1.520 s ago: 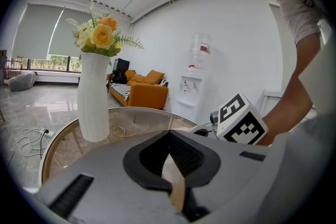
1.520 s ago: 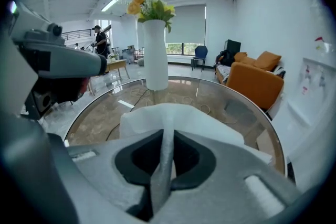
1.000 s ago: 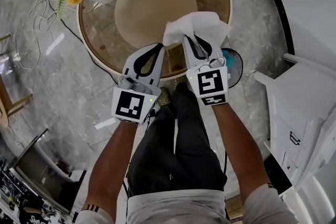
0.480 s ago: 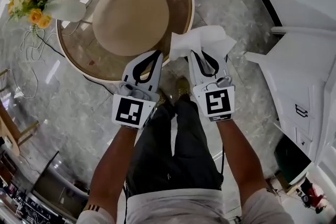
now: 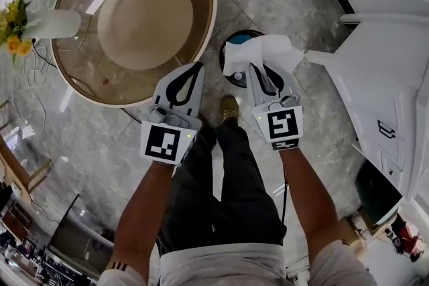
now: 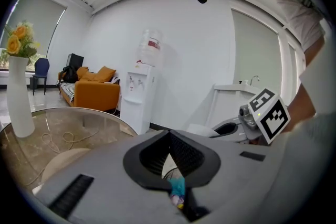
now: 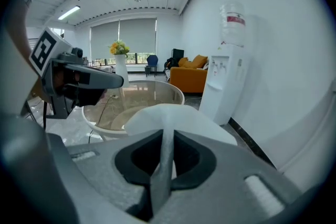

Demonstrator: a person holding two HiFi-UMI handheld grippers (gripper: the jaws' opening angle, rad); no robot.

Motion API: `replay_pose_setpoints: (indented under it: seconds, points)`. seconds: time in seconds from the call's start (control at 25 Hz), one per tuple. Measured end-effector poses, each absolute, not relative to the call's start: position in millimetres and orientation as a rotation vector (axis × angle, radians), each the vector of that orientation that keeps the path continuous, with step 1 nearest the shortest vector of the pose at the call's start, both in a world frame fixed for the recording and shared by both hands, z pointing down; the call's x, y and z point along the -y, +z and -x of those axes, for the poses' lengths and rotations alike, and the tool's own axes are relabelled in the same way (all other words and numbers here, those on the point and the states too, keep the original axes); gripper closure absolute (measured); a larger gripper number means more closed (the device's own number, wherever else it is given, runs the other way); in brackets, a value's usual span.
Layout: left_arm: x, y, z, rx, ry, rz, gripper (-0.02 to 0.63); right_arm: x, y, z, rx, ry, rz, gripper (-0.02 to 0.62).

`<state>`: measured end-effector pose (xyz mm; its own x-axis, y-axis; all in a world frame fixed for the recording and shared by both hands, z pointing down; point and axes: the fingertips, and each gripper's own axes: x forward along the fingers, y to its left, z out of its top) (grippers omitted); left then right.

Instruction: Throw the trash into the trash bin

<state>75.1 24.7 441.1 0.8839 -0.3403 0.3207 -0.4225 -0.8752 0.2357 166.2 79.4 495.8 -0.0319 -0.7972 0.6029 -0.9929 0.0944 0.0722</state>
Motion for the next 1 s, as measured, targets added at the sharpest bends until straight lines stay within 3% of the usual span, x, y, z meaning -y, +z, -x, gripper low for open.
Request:
replay_pose_setpoints:
  seconds: [0.64, 1.0]
  points:
    - [-65, 539, -154, 0.372, 0.612, -2.802, 0.606, -106, 622, -191, 1.957, 0.712, -1.556, 0.563]
    - [-63, 575, -160, 0.373, 0.608, -2.79, 0.606, -109, 713, -202, 1.898, 0.858, -1.492, 0.558]
